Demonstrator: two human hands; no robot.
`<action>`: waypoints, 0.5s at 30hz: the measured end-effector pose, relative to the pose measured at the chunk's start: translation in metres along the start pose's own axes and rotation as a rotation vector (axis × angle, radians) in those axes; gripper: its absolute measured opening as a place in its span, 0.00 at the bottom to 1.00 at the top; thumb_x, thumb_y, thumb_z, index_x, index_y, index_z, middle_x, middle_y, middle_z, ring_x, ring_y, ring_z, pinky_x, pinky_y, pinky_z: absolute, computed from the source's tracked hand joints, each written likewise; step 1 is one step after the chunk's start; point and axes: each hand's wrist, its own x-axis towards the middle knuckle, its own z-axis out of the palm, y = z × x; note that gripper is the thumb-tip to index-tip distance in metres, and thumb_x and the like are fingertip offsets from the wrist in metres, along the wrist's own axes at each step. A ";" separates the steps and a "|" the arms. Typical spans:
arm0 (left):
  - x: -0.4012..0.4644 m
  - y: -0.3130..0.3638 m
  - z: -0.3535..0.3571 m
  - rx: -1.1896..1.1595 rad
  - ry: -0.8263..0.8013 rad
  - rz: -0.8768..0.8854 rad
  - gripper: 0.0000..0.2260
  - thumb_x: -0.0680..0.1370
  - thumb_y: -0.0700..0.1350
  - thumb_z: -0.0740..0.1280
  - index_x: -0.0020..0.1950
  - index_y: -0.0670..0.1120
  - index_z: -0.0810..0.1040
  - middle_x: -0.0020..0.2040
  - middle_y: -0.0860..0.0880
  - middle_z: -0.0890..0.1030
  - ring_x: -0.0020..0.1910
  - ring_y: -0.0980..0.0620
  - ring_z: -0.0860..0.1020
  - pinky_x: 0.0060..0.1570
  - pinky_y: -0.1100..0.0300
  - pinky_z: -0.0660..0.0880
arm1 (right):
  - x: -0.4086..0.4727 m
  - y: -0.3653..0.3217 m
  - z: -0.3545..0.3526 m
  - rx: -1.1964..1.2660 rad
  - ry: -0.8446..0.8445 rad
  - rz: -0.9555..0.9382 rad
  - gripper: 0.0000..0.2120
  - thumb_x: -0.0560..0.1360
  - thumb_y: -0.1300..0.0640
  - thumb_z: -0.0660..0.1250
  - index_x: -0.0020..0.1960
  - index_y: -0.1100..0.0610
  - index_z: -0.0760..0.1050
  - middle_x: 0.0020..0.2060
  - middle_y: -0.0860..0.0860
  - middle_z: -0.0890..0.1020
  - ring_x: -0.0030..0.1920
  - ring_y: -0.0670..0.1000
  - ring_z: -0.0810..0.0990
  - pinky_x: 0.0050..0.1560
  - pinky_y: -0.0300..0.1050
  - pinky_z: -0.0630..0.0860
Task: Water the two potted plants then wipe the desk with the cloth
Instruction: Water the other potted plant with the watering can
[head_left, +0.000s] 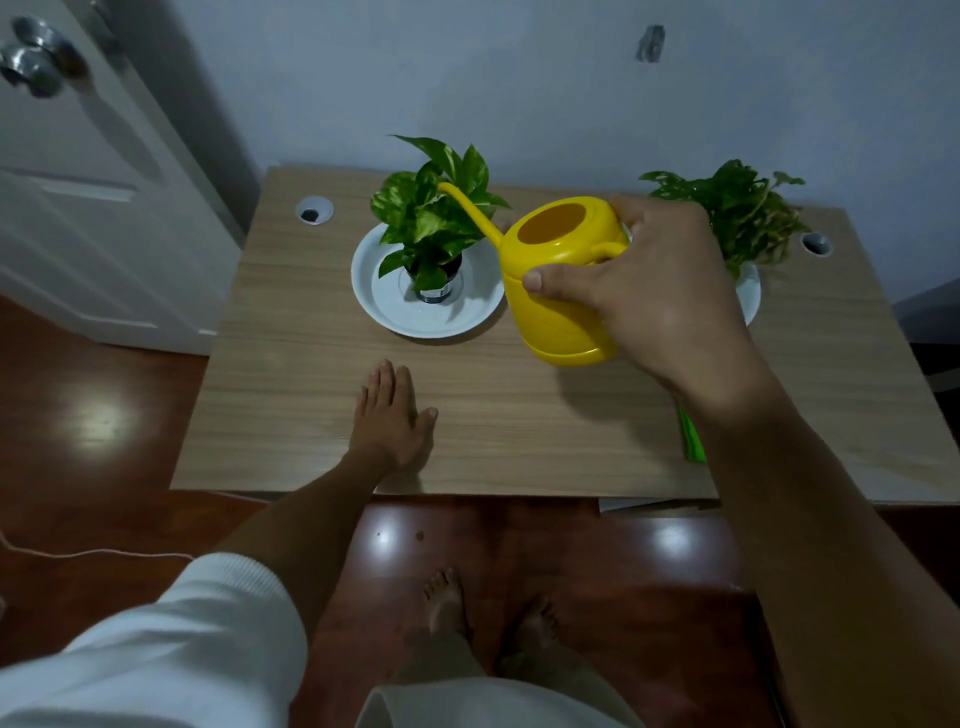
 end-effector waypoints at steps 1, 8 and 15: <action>0.000 0.000 0.000 -0.001 -0.001 0.003 0.40 0.80 0.66 0.51 0.84 0.44 0.43 0.84 0.41 0.41 0.83 0.42 0.39 0.80 0.45 0.39 | 0.000 -0.002 0.000 -0.019 -0.003 -0.002 0.27 0.64 0.44 0.84 0.59 0.52 0.84 0.52 0.50 0.87 0.52 0.53 0.84 0.54 0.55 0.82; 0.000 -0.001 -0.001 0.007 -0.023 0.010 0.40 0.80 0.66 0.50 0.84 0.44 0.42 0.84 0.41 0.40 0.83 0.43 0.38 0.80 0.45 0.38 | 0.003 -0.009 -0.006 -0.104 -0.010 -0.017 0.23 0.62 0.42 0.84 0.44 0.52 0.76 0.41 0.50 0.81 0.42 0.53 0.78 0.40 0.44 0.69; -0.002 0.000 0.001 0.010 -0.022 0.010 0.38 0.83 0.63 0.52 0.83 0.44 0.41 0.84 0.40 0.39 0.83 0.42 0.37 0.80 0.45 0.37 | 0.001 -0.015 -0.015 -0.240 0.009 -0.075 0.25 0.62 0.41 0.83 0.45 0.55 0.75 0.42 0.54 0.80 0.43 0.57 0.77 0.39 0.46 0.67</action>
